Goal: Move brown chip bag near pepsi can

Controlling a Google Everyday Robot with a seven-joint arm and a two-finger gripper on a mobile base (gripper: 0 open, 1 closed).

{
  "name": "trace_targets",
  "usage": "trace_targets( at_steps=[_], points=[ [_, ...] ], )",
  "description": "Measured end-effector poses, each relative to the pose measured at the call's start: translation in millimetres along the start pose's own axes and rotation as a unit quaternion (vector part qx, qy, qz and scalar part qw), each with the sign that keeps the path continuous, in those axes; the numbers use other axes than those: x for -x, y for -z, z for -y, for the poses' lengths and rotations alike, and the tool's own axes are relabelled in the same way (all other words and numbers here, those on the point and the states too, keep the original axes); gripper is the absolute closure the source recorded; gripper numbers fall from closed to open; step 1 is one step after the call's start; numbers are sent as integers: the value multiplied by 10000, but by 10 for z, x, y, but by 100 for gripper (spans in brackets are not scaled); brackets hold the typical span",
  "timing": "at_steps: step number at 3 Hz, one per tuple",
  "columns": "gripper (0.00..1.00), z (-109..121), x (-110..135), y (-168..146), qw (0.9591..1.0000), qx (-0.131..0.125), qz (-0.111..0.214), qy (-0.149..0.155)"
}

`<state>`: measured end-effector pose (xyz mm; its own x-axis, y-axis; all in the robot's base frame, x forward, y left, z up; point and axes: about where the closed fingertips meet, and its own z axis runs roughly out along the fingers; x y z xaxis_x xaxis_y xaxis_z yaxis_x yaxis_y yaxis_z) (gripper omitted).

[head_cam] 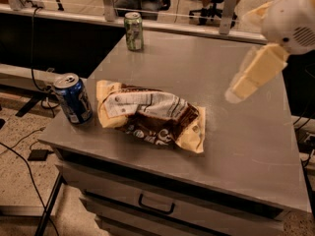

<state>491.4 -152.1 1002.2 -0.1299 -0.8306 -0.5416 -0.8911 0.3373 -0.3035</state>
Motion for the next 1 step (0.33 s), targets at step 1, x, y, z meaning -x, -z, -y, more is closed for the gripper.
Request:
trace_targets(
  at_steps=[1],
  points=[
    [0,12,-2,63,10000,-53,25,73]
  ],
)
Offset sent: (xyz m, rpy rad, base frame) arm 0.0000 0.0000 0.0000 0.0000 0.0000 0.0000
